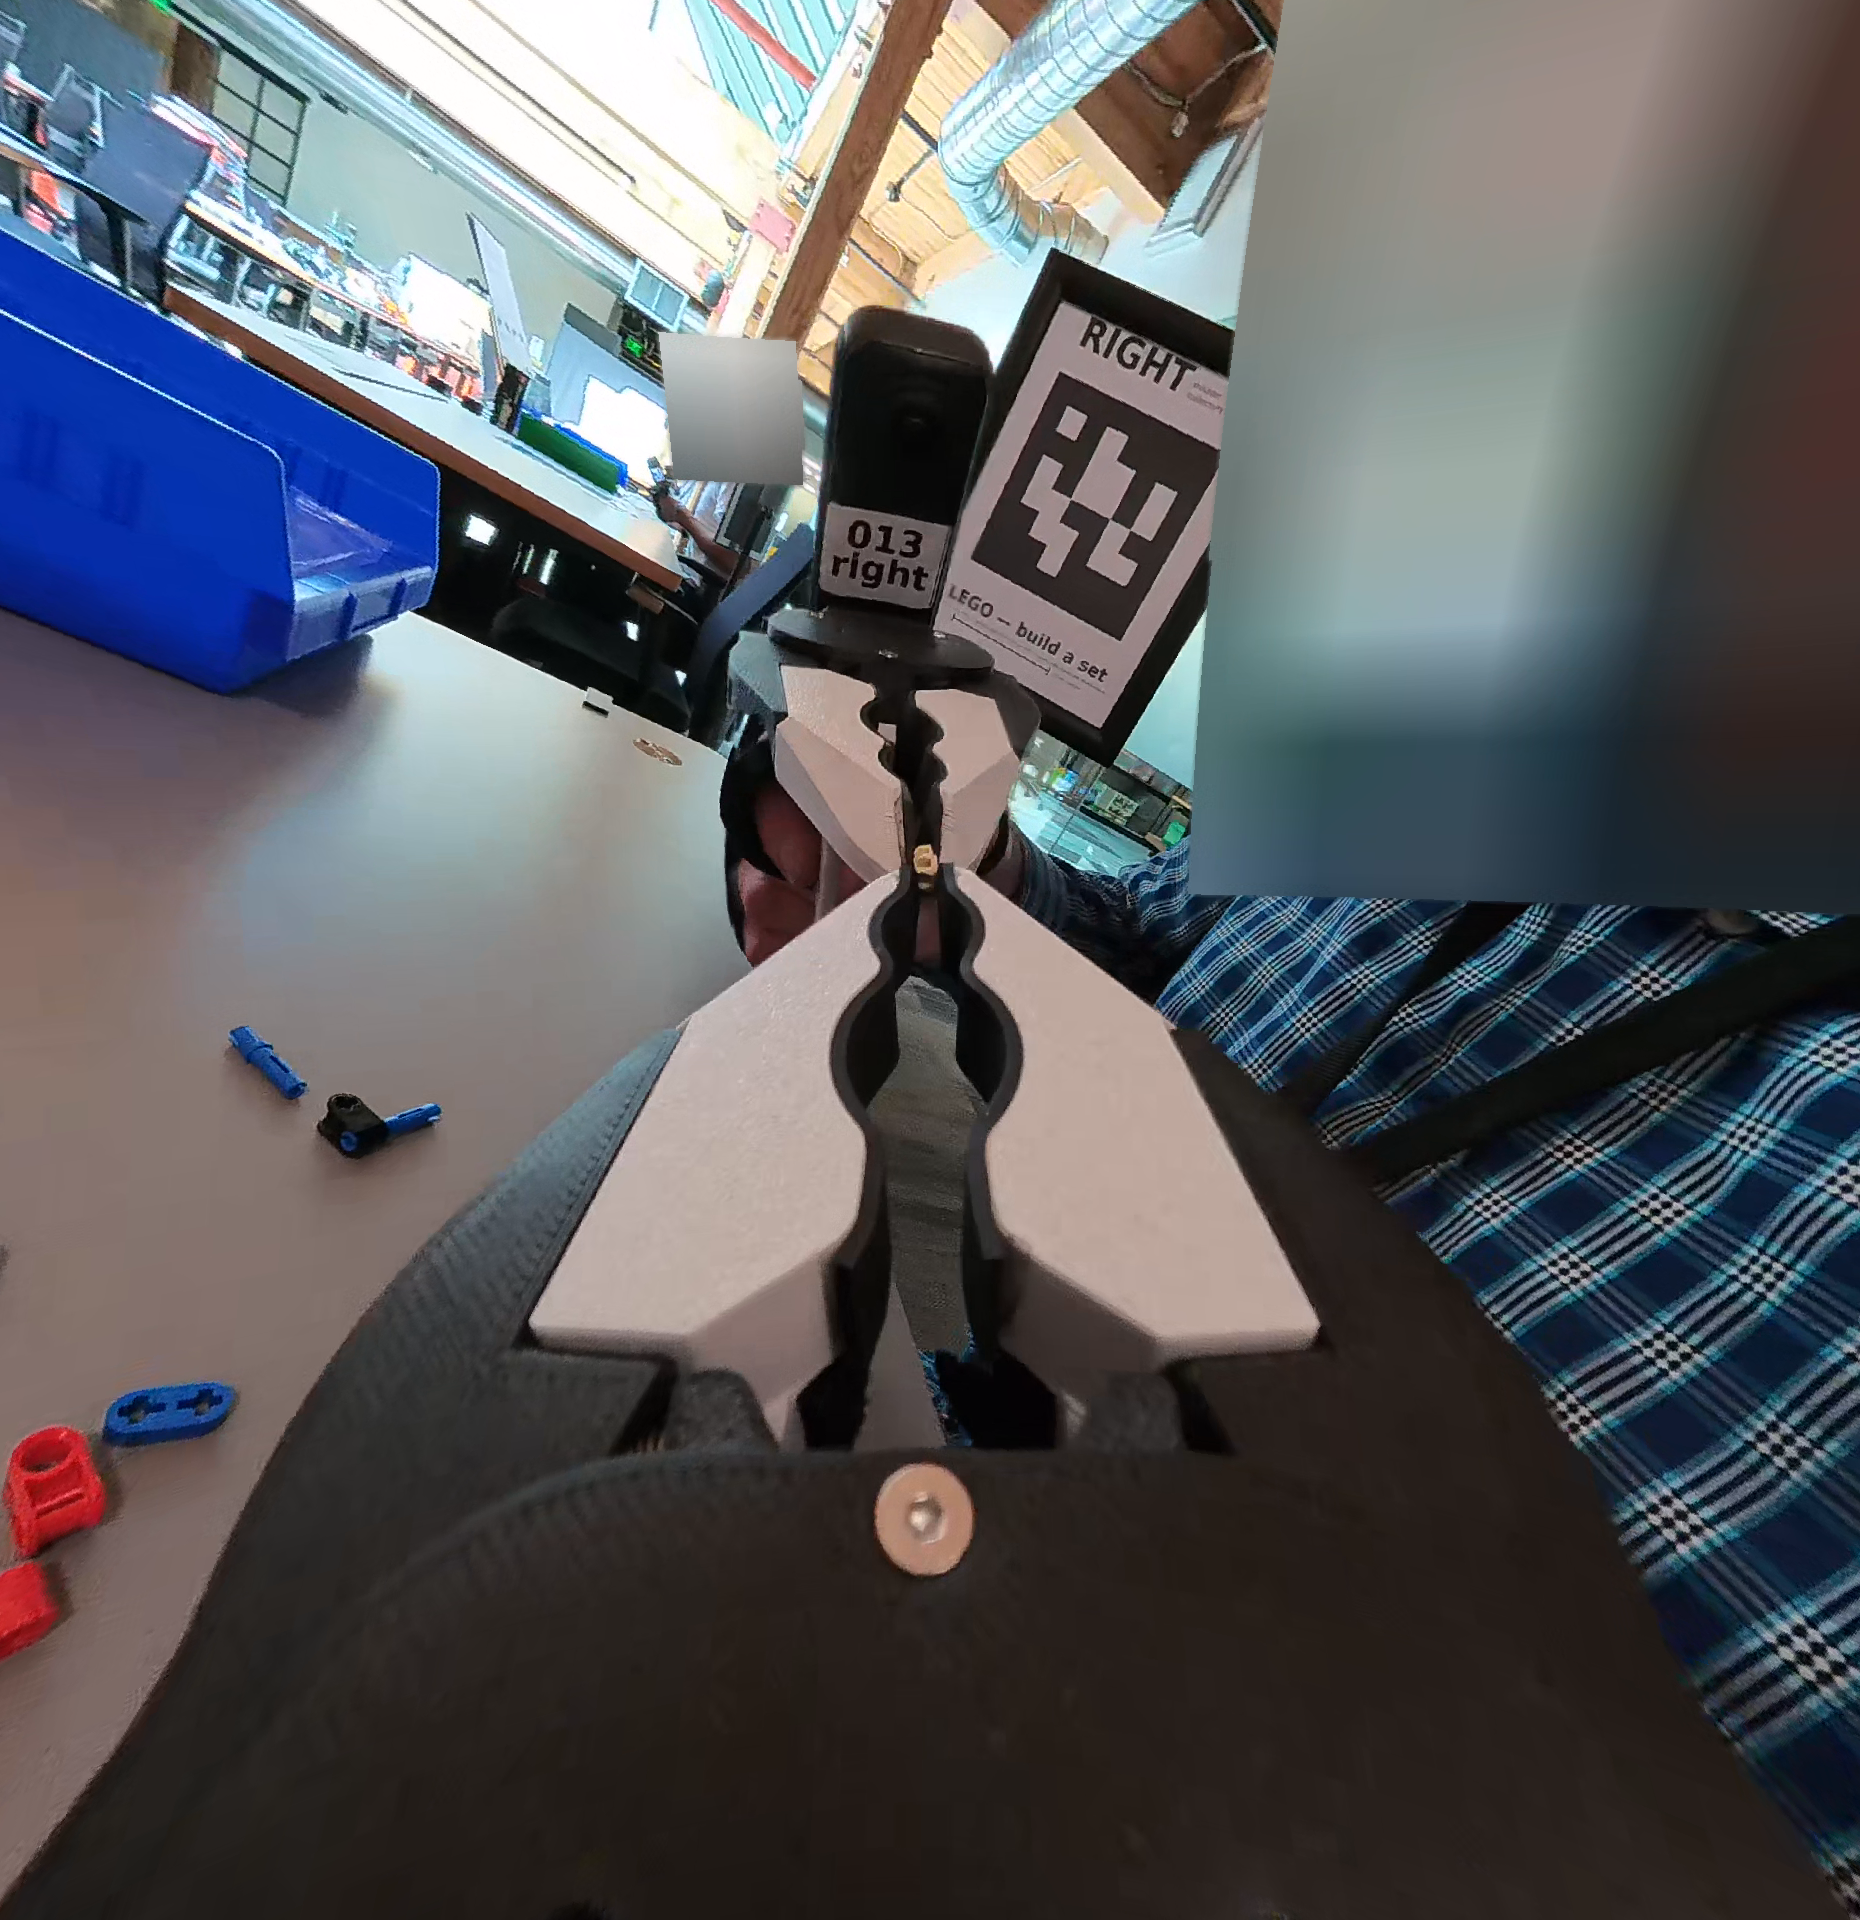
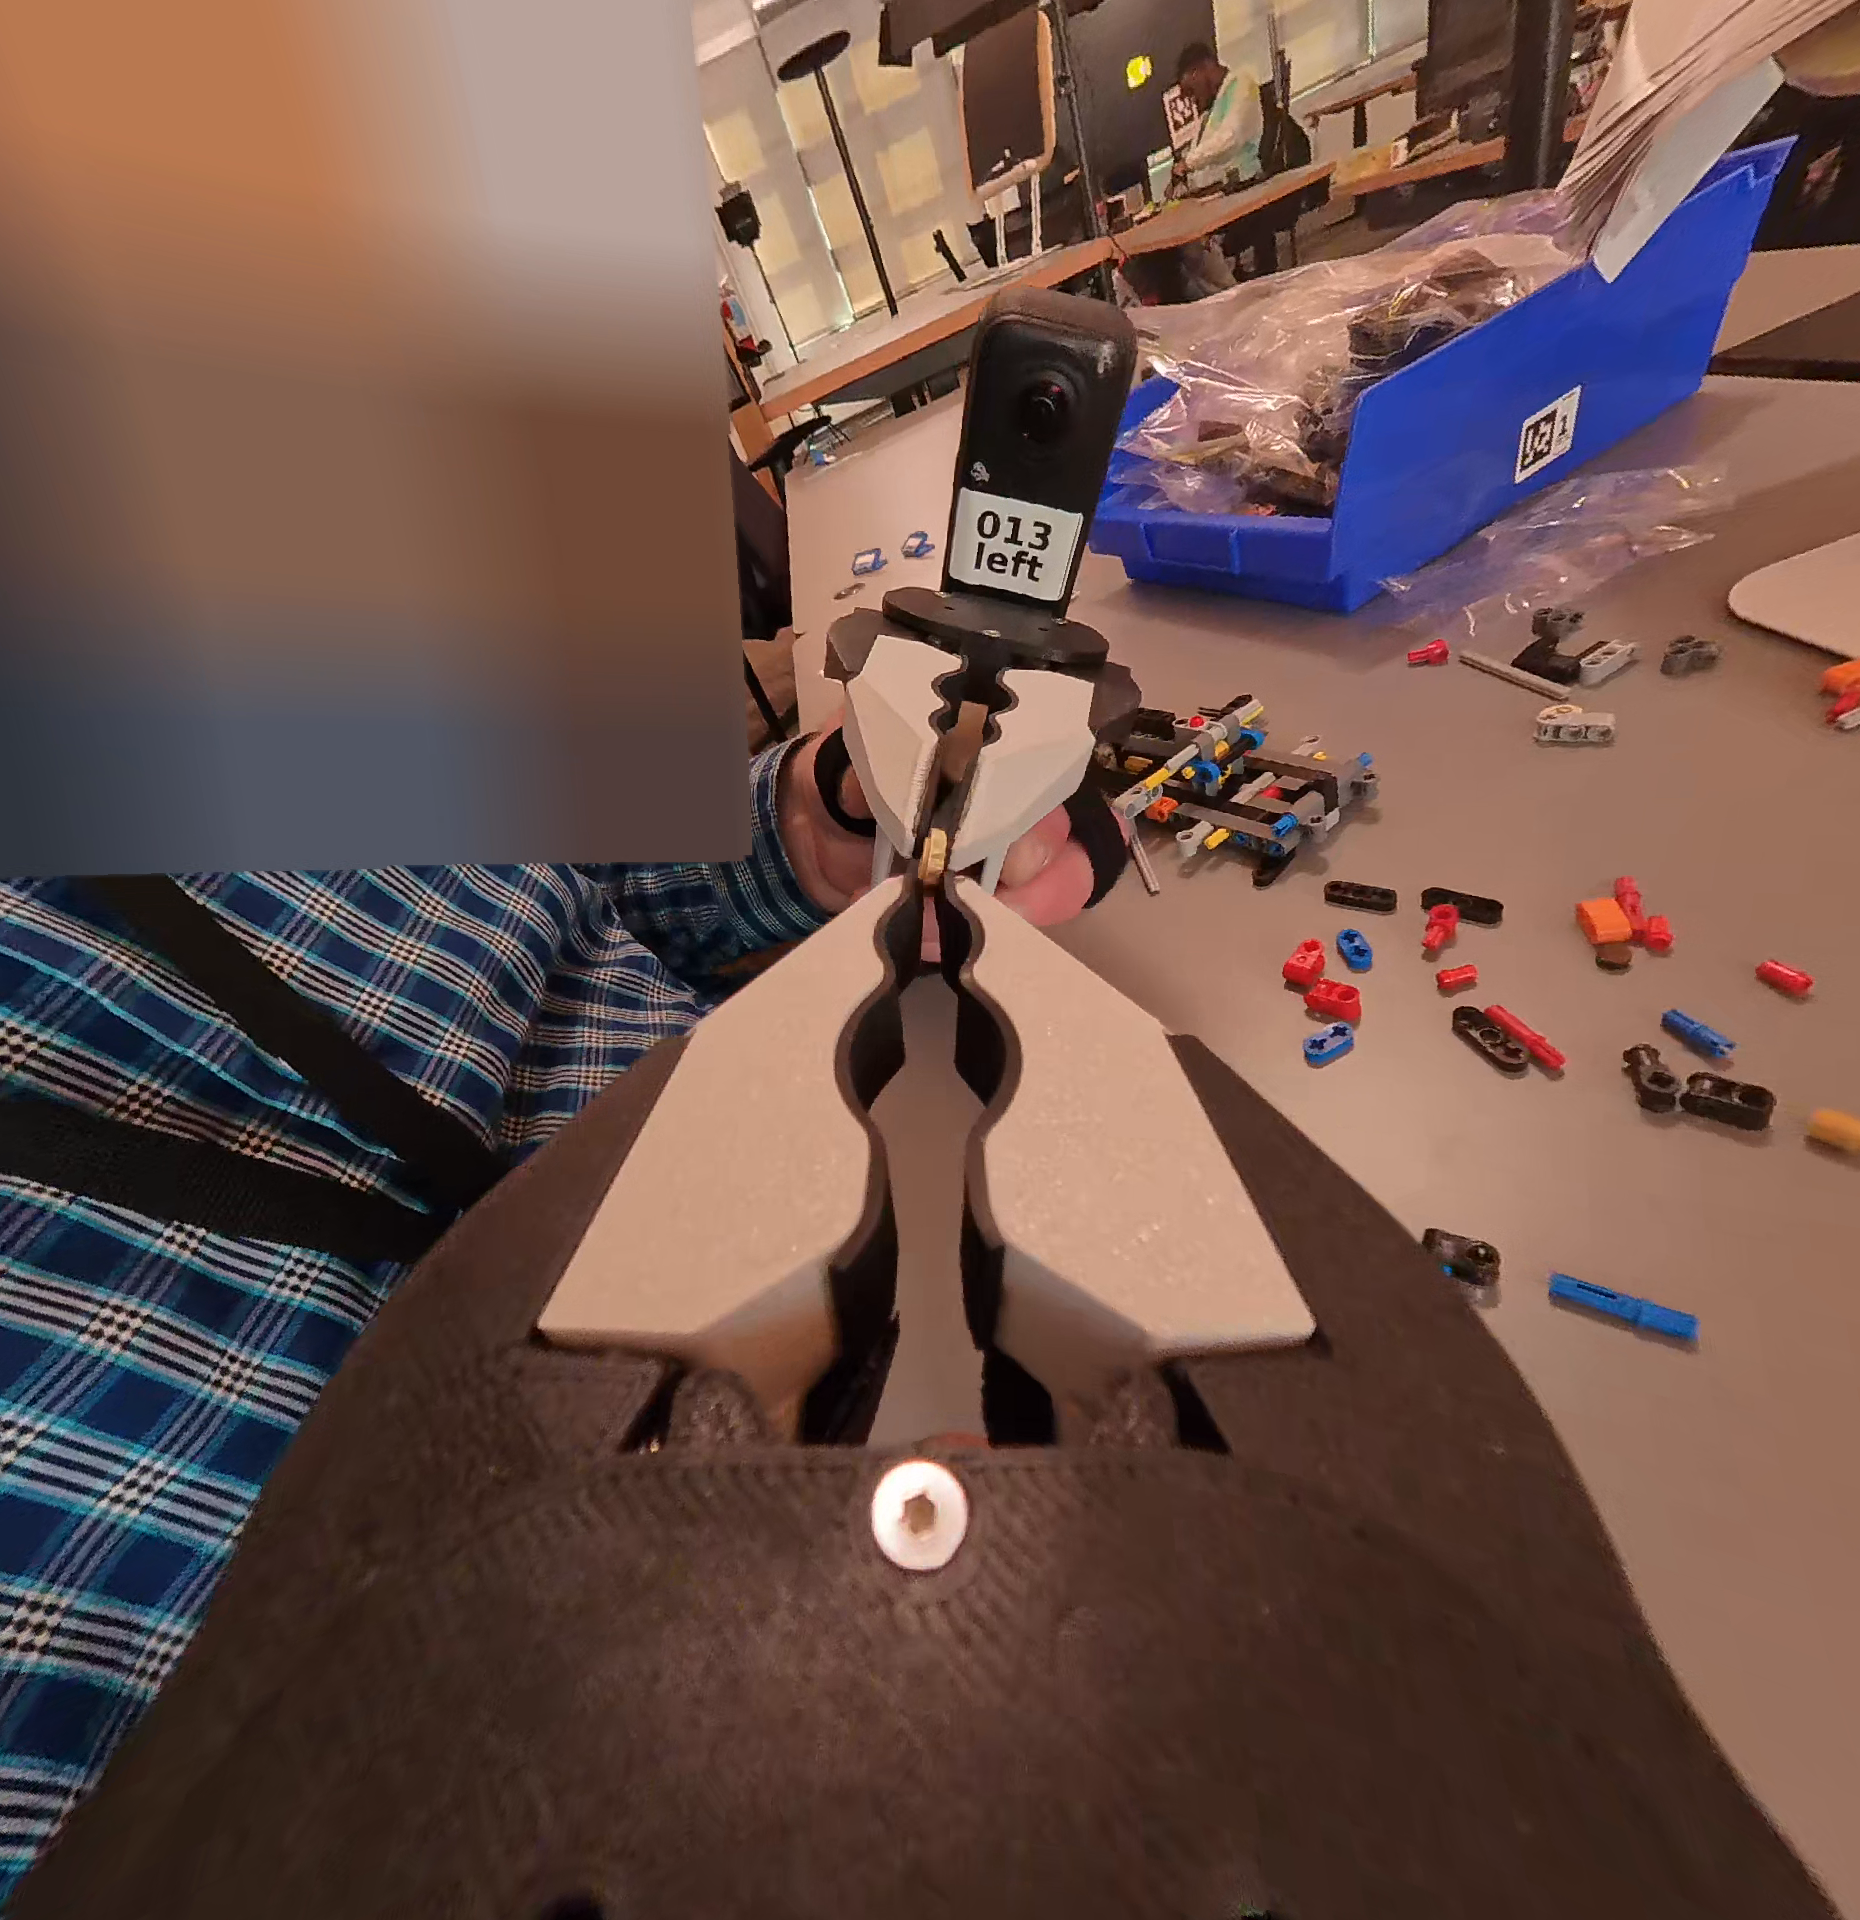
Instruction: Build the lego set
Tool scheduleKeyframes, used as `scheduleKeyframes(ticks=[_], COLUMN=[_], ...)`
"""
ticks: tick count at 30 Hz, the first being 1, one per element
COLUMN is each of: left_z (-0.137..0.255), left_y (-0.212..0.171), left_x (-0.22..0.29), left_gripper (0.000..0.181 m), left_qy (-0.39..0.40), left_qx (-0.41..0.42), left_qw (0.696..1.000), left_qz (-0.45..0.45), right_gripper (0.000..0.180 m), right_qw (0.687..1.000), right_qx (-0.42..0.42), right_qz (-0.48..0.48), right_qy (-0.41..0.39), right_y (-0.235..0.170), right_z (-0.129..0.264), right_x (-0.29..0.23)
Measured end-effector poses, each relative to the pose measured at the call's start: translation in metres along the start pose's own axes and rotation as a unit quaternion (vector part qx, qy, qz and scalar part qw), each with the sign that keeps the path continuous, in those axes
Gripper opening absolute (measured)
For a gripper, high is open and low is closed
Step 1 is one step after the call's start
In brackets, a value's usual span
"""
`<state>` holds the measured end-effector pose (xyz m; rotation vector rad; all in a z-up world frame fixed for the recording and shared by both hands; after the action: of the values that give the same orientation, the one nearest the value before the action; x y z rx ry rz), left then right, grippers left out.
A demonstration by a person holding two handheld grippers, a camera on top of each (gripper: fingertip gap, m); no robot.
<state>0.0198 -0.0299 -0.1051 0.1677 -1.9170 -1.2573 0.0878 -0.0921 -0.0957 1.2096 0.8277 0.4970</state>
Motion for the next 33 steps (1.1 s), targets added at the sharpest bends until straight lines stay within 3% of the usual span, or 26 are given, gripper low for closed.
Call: scheduleKeyframes(ticks=[10,14,17,19,29,33], left_z=[0.0,0.011,0.023,0.024,0.016,0.011], left_y=[0.0,-0.001,-0.019,-0.03,-0.061,-0.062], left_x=[0.001,-0.003,-0.019,-0.026,-0.053,-0.056], left_gripper=[0.009,0.024,0.034,0.039,0.041,0.026], left_qy=[0.013,0.09,0.207,0.235,0.198,0.177], left_qx=[-0.007,-0.054,-0.191,-0.262,-0.47,-0.481], left_qw=[1.0,0.992,0.943,0.908,0.792,0.781], left_qz=[-0.012,-0.066,-0.18,-0.226,-0.336,-0.357], right_gripper=[0.0,0.0,0.0,0.0,0.0,0.0], right_qw=[1.0,0.999,0.998,0.996,0.992,0.991], right_qx=[0.009,0.002,-0.021,-0.037,-0.059,-0.066], right_qz=[-0.006,0.003,0.013,0.014,0.017,0.024], right_qy=[-0.006,-0.032,-0.06,-0.077,-0.106,-0.114], right_y=[-0.001,-0.002,-0.009,-0.016,-0.035,-0.039], right_z=[0.002,0.012,0.018,0.021,0.027,0.027], right_x=[0.002,0.006,0.008,0.011,0.009,0.008])
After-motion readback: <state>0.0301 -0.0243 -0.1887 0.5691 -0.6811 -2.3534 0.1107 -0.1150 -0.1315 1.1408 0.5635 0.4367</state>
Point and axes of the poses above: each gripper's, where its closed fingertips meet, z back along the fingers, y out of its top, x = y × z across the jaws, the point moved 5 cm from there along z, back along the fingers, and after that the axes turned 4 degrees about z, right-handed, at the moved point
